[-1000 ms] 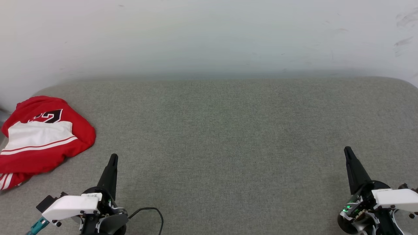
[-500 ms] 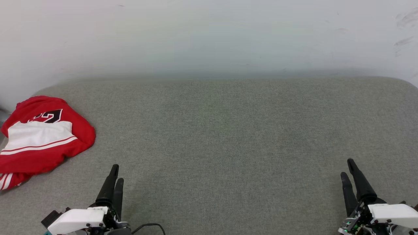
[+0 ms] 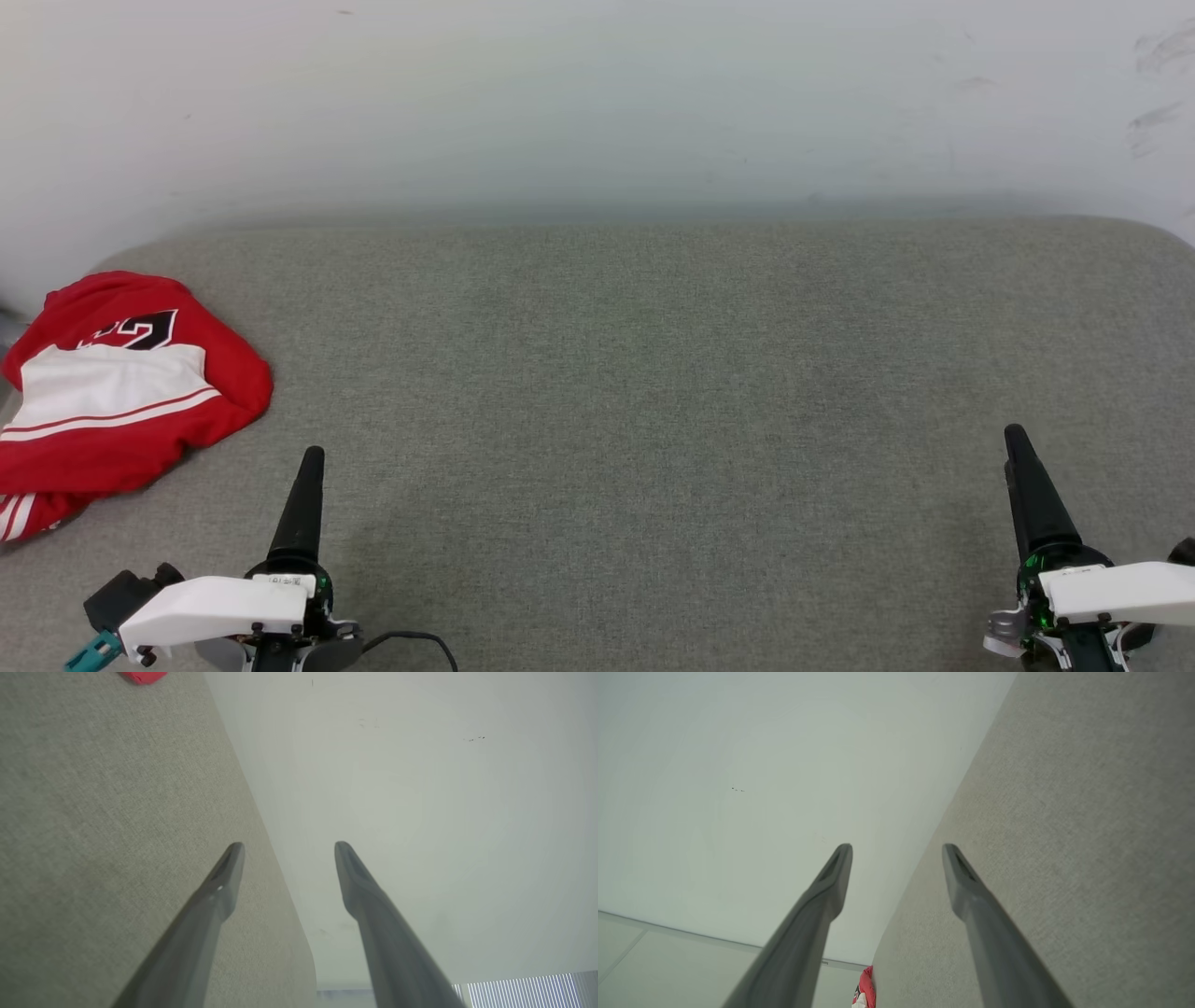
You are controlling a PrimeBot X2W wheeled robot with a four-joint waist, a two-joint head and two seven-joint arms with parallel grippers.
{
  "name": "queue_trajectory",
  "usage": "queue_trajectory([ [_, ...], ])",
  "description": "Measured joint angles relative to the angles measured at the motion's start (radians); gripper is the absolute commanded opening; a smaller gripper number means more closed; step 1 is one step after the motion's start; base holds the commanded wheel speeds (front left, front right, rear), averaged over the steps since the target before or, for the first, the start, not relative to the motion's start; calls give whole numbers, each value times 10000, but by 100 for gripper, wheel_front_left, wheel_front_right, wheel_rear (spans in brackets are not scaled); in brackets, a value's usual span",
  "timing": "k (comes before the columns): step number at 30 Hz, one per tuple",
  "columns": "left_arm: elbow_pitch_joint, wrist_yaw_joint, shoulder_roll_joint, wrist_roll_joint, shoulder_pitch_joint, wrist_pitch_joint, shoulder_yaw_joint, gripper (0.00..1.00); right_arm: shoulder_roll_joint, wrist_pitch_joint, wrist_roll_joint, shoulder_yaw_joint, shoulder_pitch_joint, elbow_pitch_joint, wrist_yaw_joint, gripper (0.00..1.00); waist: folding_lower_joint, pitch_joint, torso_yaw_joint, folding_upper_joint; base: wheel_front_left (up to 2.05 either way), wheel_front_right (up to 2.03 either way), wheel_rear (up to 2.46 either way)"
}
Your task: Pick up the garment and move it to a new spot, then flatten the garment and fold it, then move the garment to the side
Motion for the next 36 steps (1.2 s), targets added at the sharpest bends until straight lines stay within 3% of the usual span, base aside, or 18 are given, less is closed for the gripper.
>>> queue_trajectory([
  [19, -780, 639, 6, 3457, 0, -715, -420, 100, 0, -725, -4057, 458, 188, -957, 0, 100, 0, 26, 39, 0, 0, 0, 0],
  [36, -1064, 780, 15, 5946, 84, -1262, -756, 100, 0, -1287, -6711, 721, 397, -1275, 0, 100, 0, 34, 64, 0, 0, 0, 0],
])
